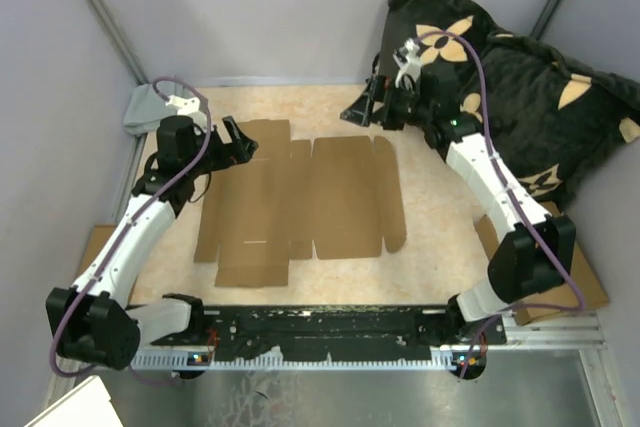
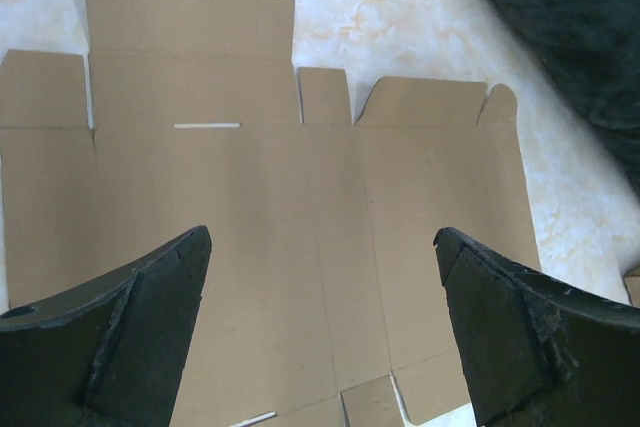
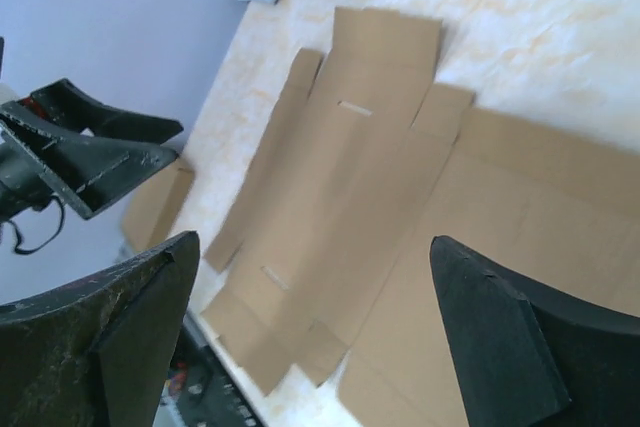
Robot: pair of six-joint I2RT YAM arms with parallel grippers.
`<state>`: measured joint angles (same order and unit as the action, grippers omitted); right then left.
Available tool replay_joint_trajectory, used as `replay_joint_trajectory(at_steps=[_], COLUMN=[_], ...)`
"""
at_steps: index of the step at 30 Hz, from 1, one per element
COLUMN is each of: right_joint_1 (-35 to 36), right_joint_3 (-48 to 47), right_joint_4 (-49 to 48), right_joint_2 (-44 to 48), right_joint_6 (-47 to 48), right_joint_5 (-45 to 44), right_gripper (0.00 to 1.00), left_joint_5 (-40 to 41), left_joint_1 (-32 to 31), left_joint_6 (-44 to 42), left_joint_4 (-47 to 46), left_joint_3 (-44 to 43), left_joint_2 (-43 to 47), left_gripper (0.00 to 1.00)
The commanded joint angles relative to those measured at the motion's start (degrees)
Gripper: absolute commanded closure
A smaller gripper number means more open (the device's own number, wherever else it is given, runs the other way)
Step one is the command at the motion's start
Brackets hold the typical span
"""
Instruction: Fold the paper box
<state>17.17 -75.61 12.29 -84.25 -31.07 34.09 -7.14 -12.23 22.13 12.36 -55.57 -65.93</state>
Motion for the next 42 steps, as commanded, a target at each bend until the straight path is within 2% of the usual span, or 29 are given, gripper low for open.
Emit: replay_joint_trajectory(at_steps=[1, 5, 11, 14, 18, 21, 23, 26, 28, 33, 42], right_joint_1=[2.3, 3.1, 3.3, 5.0, 7.2, 7.3, 7.3, 7.9, 8.9, 13.1, 15.2], right_joint_3=[-15.6, -25.1, -24.6, -28.7, -44.0, -60.1, -67.5, -65.9, -63.5, -67.5, -65.6], right_joint_4=[13.5, 20.2, 18.4, 22.9, 32.5, 38.1, 40.0, 34.3, 30.3, 28.4, 26.0], right_joint_2=[-4.6, -7.6, -8.6, -14.6, -27.1, -39.6, -45.5, -48.7, -50.4, -58.3, -62.5], right_joint_6=[13.4, 19.0, 19.5, 22.8, 27.4, 28.8, 28.9, 27.1, 25.9, 26.3, 25.3], right_joint_5=[-6.9, -7.5, -6.8, -11.3, -25.6, -28.6, -27.0, -23.3, -22.2, -23.5, -20.3], right_gripper=[0.01, 0.01, 0.01, 0.02, 0.08, 0.11, 0.12, 0.09, 0.06, 0.06, 0.07], left_joint_5=[-1.6, -2.9, -4.0, -2.3, -0.8, 1.4, 3.4, 8.4, 9.2, 5.8, 4.2], left_joint_1=[0.2, 0.2, 0.2, 0.2, 0.2, 0.2, 0.2, 0.2, 0.2, 0.1, 0.1], left_joint_6=[-1.3, -0.9, 0.1, -0.1, -1.5, -2.7, -3.4, -1.8, -1.1, 0.2, 1.6], left_joint_4=[1.9, 1.3, -1.6, -0.5, 2.2, 5.8, 8.4, 13.7, 16.7, 18.3, 20.4], left_joint_3=[-2.7, -2.5, -1.9, -2.5, -2.6, -2.4, -2.3, -2.2, -1.4, 2.6, 6.2], left_joint_2=[-2.3, -3.4, -5.3, -6.6, -7.0, -7.0, -7.2, -7.1, -7.1, -6.6, -8.9], left_gripper=[0.00, 0.00, 0.02, 0.09, 0.30, 0.33, 0.33, 0.27, 0.26, 0.28, 0.30])
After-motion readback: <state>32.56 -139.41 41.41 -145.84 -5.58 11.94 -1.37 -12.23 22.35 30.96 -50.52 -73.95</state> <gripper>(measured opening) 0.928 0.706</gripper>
